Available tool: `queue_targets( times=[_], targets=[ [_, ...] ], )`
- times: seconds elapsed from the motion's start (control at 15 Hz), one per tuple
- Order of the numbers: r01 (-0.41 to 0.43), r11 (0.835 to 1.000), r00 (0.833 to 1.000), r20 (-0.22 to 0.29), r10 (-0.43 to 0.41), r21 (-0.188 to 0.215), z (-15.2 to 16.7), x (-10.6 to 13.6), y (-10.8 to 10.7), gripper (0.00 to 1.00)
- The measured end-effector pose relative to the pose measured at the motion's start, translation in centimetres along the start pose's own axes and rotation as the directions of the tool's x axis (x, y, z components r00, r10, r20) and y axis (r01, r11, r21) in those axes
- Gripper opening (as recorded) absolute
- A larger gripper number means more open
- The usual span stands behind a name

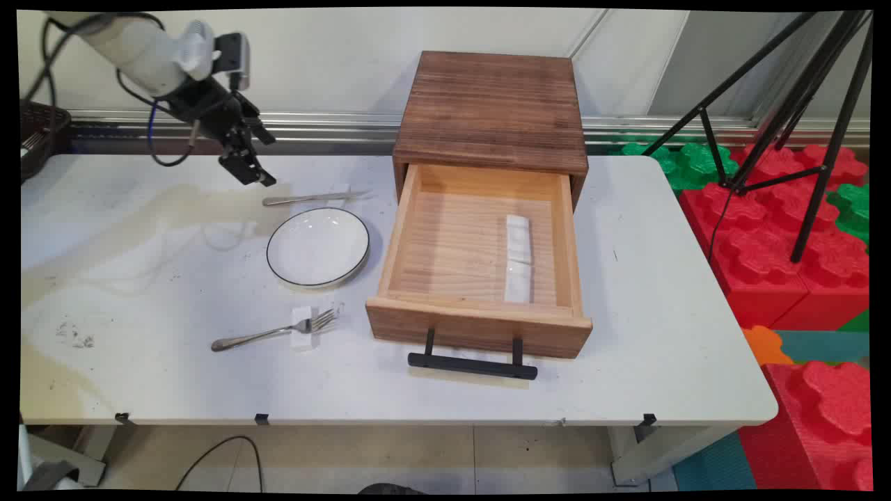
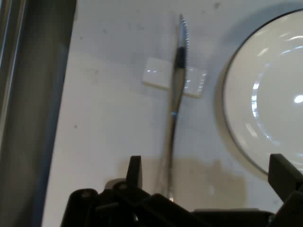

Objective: Pick up the knife from the left of the white plate

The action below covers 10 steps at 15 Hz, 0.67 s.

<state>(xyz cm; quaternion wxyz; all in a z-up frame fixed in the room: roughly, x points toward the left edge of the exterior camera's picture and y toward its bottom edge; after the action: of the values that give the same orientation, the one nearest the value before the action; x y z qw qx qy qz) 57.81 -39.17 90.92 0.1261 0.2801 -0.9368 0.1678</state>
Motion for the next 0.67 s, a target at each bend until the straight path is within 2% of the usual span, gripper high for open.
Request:
queue_targets(
  times=[0.27,0.67],
  targets=[
    [-0.028,1.0,0.999,0.027,0.028,0.0,2.5,0.7,-1.7,1.0],
    [-0.09,0.995,0.994,0.061,0.092,-0.04,7.3,2.3,-3.9,1.0]
  ],
)
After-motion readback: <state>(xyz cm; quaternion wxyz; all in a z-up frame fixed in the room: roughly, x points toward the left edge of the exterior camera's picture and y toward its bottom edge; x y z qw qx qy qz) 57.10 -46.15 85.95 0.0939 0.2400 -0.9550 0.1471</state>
